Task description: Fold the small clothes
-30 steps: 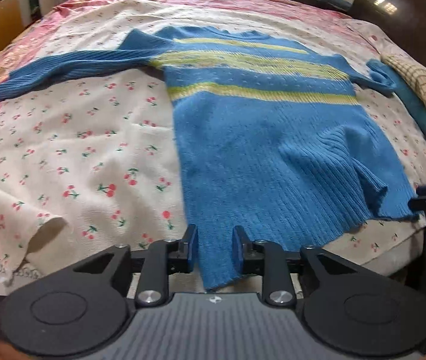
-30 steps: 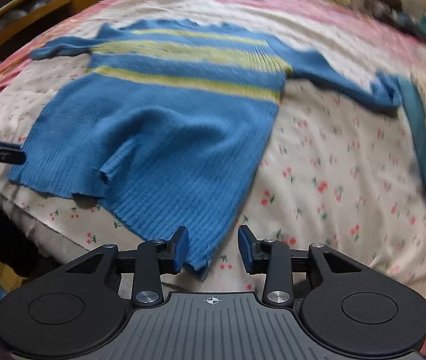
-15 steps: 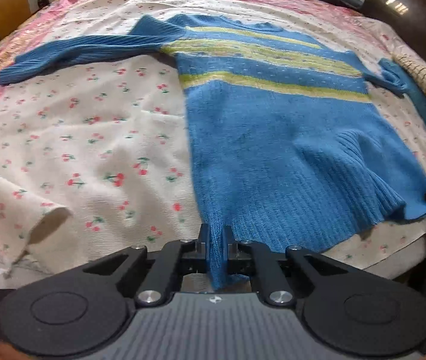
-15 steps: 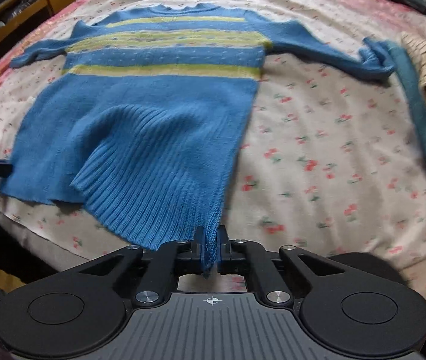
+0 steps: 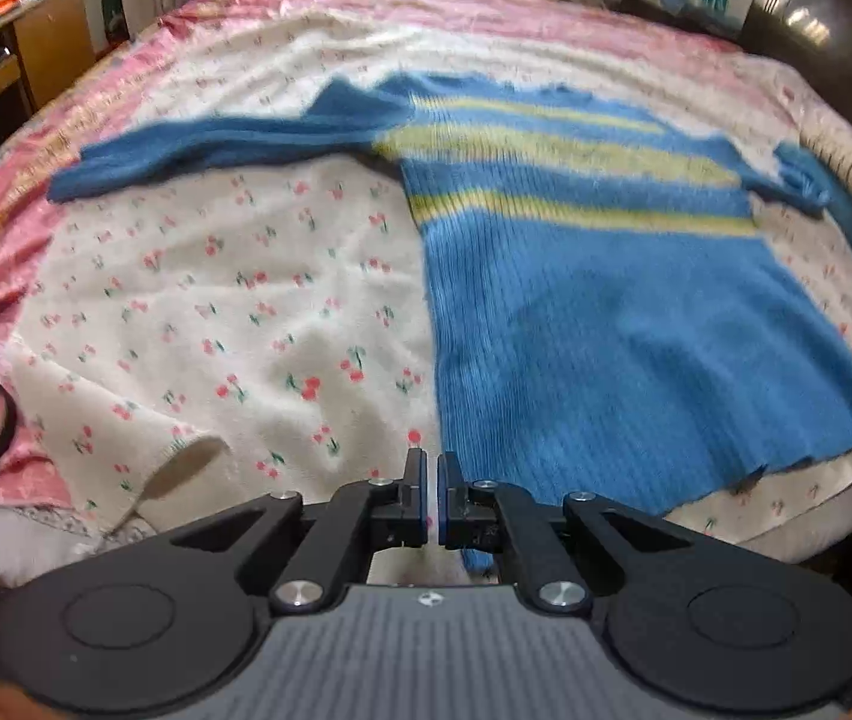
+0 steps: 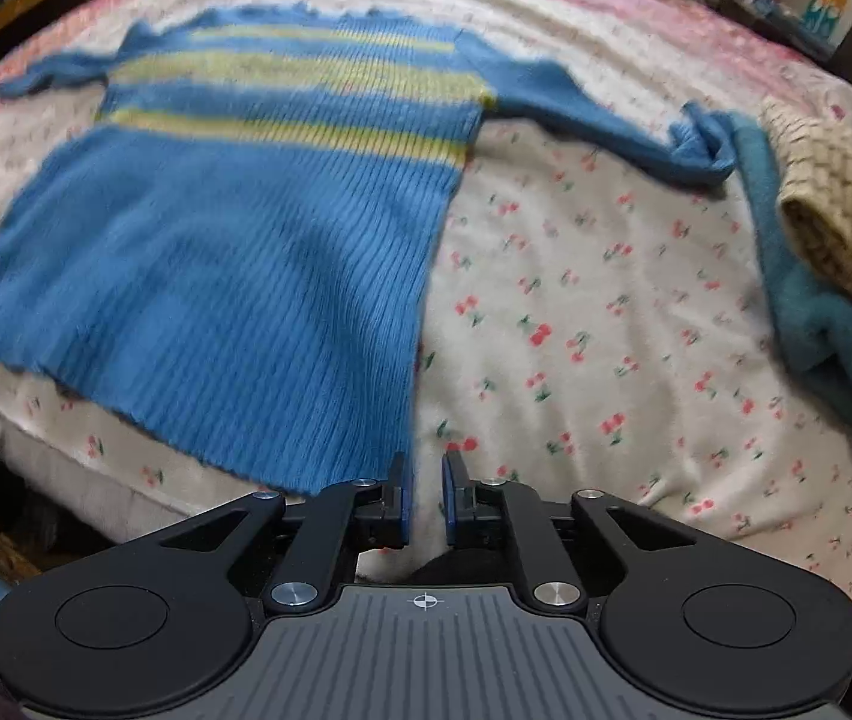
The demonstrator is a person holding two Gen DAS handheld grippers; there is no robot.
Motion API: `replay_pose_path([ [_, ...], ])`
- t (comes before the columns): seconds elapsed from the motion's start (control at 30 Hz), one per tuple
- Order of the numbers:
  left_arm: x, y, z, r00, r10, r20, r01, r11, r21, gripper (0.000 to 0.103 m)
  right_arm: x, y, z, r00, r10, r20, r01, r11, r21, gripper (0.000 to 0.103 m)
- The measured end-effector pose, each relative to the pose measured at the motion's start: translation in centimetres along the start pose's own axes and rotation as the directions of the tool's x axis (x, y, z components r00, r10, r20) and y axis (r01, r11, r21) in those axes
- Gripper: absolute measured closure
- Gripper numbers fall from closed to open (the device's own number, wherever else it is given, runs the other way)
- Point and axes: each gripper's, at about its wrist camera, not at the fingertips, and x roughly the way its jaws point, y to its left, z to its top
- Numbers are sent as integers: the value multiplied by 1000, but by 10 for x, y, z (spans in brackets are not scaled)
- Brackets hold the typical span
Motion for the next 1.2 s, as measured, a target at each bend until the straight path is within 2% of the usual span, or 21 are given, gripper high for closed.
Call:
replay_pose_path([
  [0.13, -5, -11, 11, 997, -34, 62, 34, 999, 1, 91, -15, 7, 7, 995, 7, 99, -9, 1000, 18, 89],
  [0.2, 2, -24, 15, 996, -67, 65, 67, 998, 12, 91, -15, 18, 11, 990, 48, 136, -50, 999, 14, 88],
  [0.37, 33, -55, 10, 994, -109, 13, 108, 992, 73, 90, 7, 51, 20, 977, 152, 147, -154, 988, -1, 88],
  [0.47, 57, -64, 1, 996, -66, -62, 72, 991, 110, 89, 22, 64, 21, 970, 207, 130, -207, 978, -9, 88],
  [0.53, 54, -65, 0, 996, -65, -56, 71, 990, 124, 86, 31, 72, 17, 978, 186, 96, -183, 982, -42, 88],
  [0.63, 50, -61, 1, 996, -63, -71, 70, 991, 114, 86, 31, 69, 13, 976, 192, 104, -185, 980, -69, 87],
  [0.77, 44, -60, -2, 996, -47, -75, 55, 993, 105, 86, 25, 61, 12, 971, 203, 128, -203, 979, -17, 86],
  [0.93, 38, -70, 14, 996, -23, -83, 34, 990, 139, 85, 18, 51, 14, 948, 241, 207, -254, 967, 34, 86],
  [1.07, 29, -85, 36, 999, -16, -45, 25, 979, 205, 85, 22, 37, 12, 937, 261, 231, -296, 946, 134, 84],
  [1.2, 25, -97, 50, 998, -55, -1, 54, 977, 208, 80, 26, 29, 9, 935, 278, 221, -319, 931, 177, 83],
])
